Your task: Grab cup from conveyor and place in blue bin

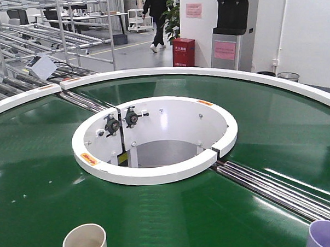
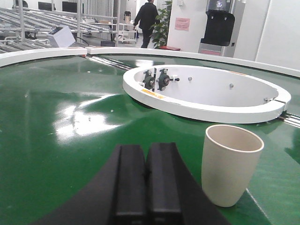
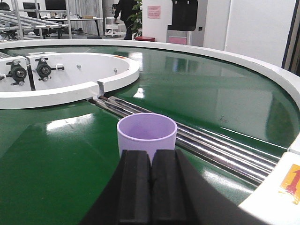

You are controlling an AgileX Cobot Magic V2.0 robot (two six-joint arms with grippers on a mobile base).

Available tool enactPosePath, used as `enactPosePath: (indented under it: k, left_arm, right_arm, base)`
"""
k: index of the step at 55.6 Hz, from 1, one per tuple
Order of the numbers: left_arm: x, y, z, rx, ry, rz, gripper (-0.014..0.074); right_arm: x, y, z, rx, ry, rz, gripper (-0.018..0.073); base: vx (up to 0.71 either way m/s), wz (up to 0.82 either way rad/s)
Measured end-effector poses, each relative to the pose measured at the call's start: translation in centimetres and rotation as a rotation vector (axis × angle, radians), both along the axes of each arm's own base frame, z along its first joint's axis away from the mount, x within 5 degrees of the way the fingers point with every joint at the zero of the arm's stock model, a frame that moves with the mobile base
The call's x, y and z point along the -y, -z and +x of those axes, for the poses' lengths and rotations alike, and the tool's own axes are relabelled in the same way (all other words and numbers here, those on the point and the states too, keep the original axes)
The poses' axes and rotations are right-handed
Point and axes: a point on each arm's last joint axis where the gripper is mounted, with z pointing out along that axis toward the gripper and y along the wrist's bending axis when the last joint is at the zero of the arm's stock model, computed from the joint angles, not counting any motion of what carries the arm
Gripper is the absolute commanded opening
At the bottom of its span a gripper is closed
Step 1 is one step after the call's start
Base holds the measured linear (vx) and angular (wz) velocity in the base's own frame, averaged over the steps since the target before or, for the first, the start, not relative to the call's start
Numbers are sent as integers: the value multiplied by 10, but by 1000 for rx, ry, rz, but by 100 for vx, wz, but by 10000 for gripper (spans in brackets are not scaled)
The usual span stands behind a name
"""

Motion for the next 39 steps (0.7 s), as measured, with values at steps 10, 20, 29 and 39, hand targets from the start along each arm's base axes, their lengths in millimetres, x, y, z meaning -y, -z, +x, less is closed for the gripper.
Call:
enactPosePath:
  k: [10, 20, 29, 39]
  left_arm:
    - [0, 0, 0, 0, 0, 0, -7]
    - [0, 0, 0, 0, 0, 0, -7]
    - [0, 0, 0, 0, 0, 0, -7]
    - [0, 0, 0, 0, 0, 0, -7]
  right_arm:
    - [0, 0, 0, 0, 0, 0, -9]
    - [0, 0, 0, 0, 0, 0, -9]
    - [0, 0, 0, 0, 0, 0, -9]
    - [0, 0, 0, 0, 0, 0, -9]
  base:
    - [0, 0]
    - [0, 0]
    - [0, 0]
    - [0, 0]
